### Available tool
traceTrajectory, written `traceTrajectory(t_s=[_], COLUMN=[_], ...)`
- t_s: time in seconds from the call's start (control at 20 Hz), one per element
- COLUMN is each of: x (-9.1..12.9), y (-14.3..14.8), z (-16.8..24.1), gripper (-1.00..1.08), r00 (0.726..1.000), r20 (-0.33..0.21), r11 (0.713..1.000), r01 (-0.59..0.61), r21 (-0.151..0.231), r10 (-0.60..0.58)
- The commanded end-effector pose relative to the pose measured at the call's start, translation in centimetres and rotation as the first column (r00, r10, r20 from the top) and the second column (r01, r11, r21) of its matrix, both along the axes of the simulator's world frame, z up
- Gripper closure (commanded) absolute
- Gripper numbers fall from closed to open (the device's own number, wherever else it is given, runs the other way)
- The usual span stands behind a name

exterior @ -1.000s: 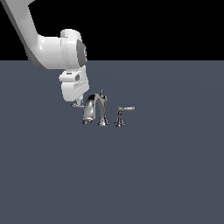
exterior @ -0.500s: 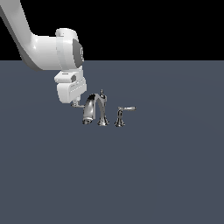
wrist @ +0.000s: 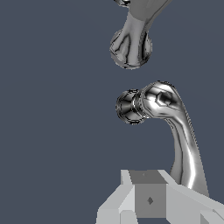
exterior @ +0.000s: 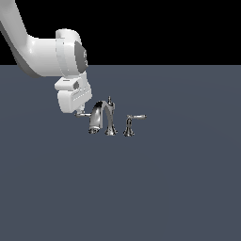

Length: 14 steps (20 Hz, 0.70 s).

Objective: Turn on the faucet by rotating a designated handle.

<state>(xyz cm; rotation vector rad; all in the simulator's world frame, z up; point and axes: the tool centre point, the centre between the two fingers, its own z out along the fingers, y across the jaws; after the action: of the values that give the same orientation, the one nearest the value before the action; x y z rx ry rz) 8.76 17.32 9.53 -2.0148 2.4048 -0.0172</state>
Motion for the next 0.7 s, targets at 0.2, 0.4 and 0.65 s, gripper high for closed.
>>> traceTrajectory(t_s=[0.2, 0.4, 0.65], x=[-1.6, -2.7, -4.1], y=[0.0, -0.1, -0.1], z=[0.0, 0.0, 0.0], gripper=[1.08, 1.08, 1.08], r00=[1.000, 1.000, 1.000], r20=[-0.004, -0.006, -0.008], r11=[1.000, 1.000, 1.000], r01=[-0.003, -0.005, -0.007], r21=[0.000, 0.002, 0.003], r10=[0.003, 0.005, 0.007])
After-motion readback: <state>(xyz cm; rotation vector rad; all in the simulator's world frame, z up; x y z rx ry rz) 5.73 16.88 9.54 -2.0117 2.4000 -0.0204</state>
